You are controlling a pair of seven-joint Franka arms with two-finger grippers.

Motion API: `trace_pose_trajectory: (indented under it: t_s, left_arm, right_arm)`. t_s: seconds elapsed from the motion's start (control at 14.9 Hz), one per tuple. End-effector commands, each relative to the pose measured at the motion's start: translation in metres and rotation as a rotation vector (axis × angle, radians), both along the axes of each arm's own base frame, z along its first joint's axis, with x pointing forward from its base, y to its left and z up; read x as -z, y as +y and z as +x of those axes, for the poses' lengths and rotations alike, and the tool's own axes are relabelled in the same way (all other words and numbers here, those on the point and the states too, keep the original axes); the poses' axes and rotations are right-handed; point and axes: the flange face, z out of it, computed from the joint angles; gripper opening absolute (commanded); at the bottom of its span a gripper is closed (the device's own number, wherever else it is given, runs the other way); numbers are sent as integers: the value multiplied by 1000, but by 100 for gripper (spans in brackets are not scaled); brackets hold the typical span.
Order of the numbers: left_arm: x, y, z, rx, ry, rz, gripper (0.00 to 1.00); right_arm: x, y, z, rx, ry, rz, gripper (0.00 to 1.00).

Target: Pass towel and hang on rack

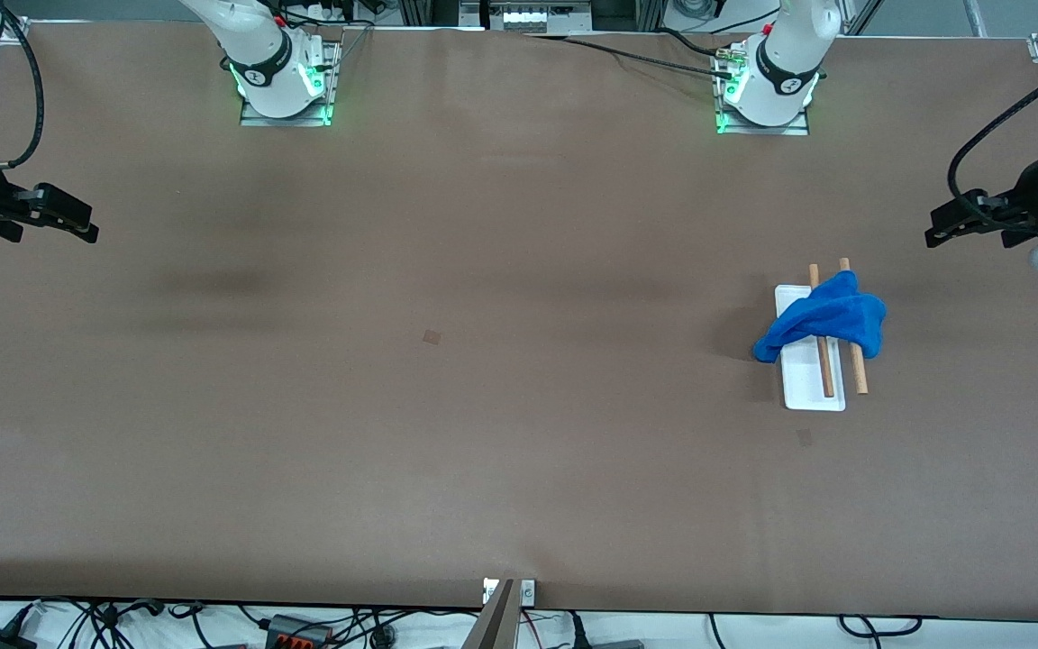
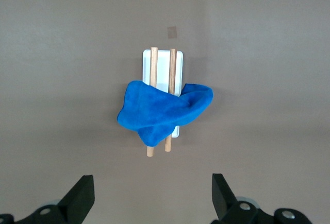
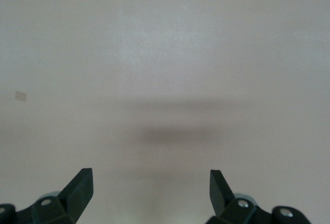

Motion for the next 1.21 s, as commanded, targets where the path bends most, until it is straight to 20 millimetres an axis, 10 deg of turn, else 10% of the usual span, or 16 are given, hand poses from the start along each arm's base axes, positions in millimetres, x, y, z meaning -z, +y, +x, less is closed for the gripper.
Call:
trace_pose_trajectory:
  t_s: [0.0,1.14]
  left_arm:
    - [-4,-9,-3,26,-41,-26,100]
    - [-3,-3,-14,16,-27,-18,100]
  right_arm:
    - [-6,0,-5,-10,1,-15,100]
    - [-8,1,-5,-7,-4,-17,100]
